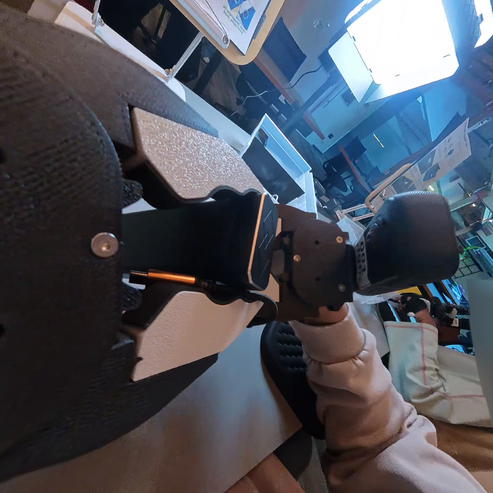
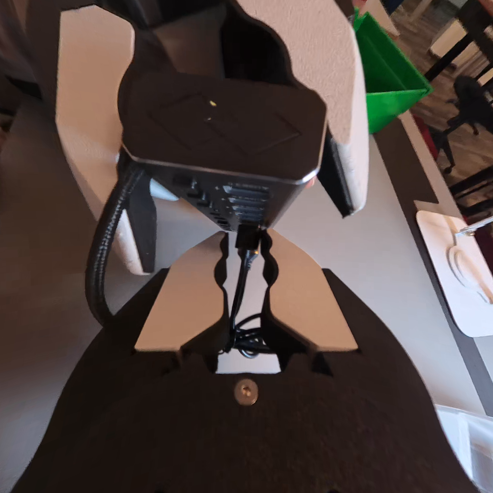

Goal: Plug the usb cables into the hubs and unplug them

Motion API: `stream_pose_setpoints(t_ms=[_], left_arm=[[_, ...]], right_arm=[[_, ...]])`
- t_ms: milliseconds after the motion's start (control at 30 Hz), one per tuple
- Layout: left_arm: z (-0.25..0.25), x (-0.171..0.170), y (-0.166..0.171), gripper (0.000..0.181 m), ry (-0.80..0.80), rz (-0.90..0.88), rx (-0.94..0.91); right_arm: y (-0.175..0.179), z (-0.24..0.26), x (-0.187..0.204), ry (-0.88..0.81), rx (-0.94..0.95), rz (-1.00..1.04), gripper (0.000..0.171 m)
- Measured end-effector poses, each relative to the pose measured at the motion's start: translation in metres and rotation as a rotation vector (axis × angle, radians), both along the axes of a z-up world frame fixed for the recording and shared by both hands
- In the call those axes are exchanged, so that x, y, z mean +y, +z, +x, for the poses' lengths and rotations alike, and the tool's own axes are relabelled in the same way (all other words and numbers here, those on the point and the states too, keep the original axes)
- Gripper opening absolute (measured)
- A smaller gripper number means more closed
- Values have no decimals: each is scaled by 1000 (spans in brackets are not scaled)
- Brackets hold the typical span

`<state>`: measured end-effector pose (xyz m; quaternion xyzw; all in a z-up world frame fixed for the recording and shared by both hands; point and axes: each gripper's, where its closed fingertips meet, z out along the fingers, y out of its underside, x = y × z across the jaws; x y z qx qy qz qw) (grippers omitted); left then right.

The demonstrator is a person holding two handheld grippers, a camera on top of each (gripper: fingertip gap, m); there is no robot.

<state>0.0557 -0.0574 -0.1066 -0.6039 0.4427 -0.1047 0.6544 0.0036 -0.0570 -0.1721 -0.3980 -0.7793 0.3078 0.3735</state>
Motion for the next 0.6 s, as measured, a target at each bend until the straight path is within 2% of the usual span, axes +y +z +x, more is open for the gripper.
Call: stream_pose_setpoints(t_ms=[33,133,233,367,467,600], left_arm=[[0,0,0,69,0,0,5],[-1,-2,-2,69,3,7,28],[-4,-4,-4,68,-9,-14,49],[-19,-5,-21,90,-1,-109,93],[-27,0,-41,92,-22,-188,86],[-8,-5,-51,93,-115,-200,110]], right_arm=[[1,-1,1,2,14,6,16],[2,2,4,2,16,-3,16],[3,8,2,38,16,-113,16],[11,19,8,65,50,-211,15],[25,25,2,112,100,-253,15],[31,27,-11,160,116,-251,15]])
